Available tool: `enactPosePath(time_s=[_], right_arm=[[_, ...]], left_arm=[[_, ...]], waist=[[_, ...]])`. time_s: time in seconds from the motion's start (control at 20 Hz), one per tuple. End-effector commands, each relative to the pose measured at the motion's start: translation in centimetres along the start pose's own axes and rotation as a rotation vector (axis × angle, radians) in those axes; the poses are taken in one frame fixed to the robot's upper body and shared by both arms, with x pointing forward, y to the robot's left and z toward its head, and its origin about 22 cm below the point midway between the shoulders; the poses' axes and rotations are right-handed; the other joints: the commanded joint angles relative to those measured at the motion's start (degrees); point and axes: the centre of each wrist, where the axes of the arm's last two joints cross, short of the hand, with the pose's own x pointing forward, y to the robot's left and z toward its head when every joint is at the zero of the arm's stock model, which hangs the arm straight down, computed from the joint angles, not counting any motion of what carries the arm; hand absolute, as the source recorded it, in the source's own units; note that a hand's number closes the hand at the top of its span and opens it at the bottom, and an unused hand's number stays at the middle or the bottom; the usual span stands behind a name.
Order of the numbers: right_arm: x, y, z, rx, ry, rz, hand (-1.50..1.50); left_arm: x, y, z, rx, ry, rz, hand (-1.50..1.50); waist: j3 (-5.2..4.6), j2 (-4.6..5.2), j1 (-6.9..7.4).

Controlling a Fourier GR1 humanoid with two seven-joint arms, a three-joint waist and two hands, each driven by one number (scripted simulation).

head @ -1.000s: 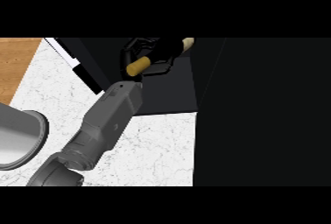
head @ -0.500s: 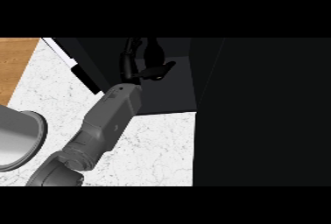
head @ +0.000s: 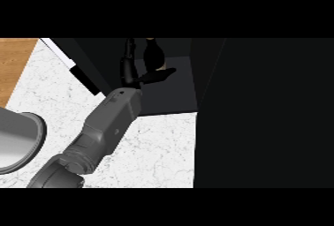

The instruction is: Pick up the wine, place it into the cabinet and close the cabinet

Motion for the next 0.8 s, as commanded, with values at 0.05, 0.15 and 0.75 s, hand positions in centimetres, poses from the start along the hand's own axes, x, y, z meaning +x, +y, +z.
enactPosePath(time_s=[0.05, 0.15, 0.75], right_arm=[[1.1, 1.1, 1.2, 0.019, -0.029, -0.001, -1.5], [1.1, 0.7, 1.0, 0.001, -0.047, -0.015, -1.5], [1.1, 0.4, 0.3, 0.011, -0.013, -0.012, -1.5]], left_arm=[[-2.5, 3.0, 0.8, 0.048, 0.006, 0.004, -1.5], [-2.1, 2.7, 0.6, 0.048, 0.0, 0.031, -1.5], [-2.4, 2.2, 1.2, -0.061, -0.045, 0.052, -1.5]], waist=[[-0.29, 0.24, 0.41], [-0.28, 0.28, 0.38], [-0.29, 0.32, 0.65]])
